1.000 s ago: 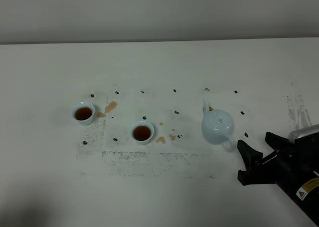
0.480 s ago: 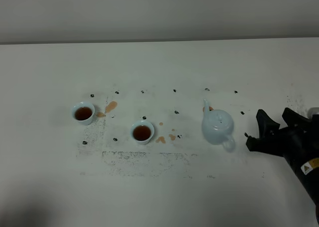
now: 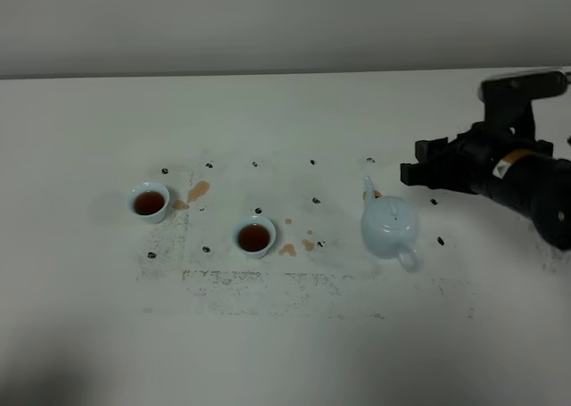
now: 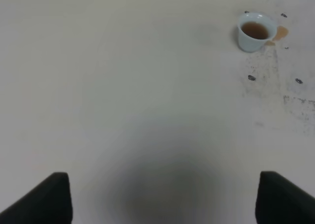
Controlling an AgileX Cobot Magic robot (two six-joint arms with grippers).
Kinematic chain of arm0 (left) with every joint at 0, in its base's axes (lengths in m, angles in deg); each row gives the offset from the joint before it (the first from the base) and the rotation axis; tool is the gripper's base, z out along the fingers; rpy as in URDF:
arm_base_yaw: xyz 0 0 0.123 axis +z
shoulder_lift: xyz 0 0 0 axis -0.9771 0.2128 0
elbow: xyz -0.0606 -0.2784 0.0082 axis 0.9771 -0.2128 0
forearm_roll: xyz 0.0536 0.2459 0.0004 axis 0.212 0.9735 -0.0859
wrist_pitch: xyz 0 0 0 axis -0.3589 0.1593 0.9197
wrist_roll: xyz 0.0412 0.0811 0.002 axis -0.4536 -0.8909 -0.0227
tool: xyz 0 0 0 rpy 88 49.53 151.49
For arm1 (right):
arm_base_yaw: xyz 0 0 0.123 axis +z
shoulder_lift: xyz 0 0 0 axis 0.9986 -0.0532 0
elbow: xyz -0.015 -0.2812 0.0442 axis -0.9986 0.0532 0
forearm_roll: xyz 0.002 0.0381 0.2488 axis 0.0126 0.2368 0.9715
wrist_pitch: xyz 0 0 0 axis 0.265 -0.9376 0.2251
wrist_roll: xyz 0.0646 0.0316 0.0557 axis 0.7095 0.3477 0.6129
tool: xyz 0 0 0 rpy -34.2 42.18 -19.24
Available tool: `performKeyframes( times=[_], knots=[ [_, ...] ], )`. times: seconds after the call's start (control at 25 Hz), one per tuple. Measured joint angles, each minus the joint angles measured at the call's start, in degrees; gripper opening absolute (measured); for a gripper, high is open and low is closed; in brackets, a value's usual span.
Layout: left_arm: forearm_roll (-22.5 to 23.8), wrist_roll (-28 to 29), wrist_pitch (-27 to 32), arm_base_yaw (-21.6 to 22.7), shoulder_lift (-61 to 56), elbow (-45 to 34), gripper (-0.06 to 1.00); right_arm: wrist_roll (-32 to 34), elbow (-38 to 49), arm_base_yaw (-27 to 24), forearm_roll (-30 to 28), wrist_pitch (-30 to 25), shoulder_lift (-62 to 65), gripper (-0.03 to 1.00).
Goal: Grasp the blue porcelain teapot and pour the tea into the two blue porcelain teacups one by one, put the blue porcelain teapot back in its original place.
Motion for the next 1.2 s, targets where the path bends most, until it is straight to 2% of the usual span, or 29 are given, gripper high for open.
performKeyframes(
  times=[0.16,0.32,0.44,0.6,0.72,0.88,1.0,1.2],
  knots=[
    [0.0,0.0,0.0,0.0,0.0,0.0,0.72,0.4,-12.6,-0.4,-3.5,-24.0,-0.1,0.49],
    [0.0,0.0,0.0,0.0,0.0,0.0,0.72,0.5,-25.0,-3.2,-4.7,-43.1,-1.9,0.49],
    [0.0,0.0,0.0,0.0,0.0,0.0,0.72,0.0,-32.5,-6.6,-4.7,-55.0,-5.3,0.49],
    [0.0,0.0,0.0,0.0,0.0,0.0,0.72,-2.9,-39.2,-11.6,-4.9,-67.0,-7.5,0.49],
    [0.0,0.0,0.0,0.0,0.0,0.0,0.72,-4.8,-41.2,-14.2,-5.2,-73.4,-6.8,0.49],
    [0.0,0.0,0.0,0.0,0.0,0.0,0.72,-6.9,-39.6,-15.1,-4.9,-74.8,-2.6,0.49],
    [0.0,0.0,0.0,0.0,0.0,0.0,0.72,-7.4,-34.4,-15.1,-3.5,-74.9,4.8,0.49],
    [0.0,0.0,0.0,0.0,0.0,0.0,0.72,-7.0,-18.7,-15.1,-2.3,-75.2,22.8,0.49]
  ],
)
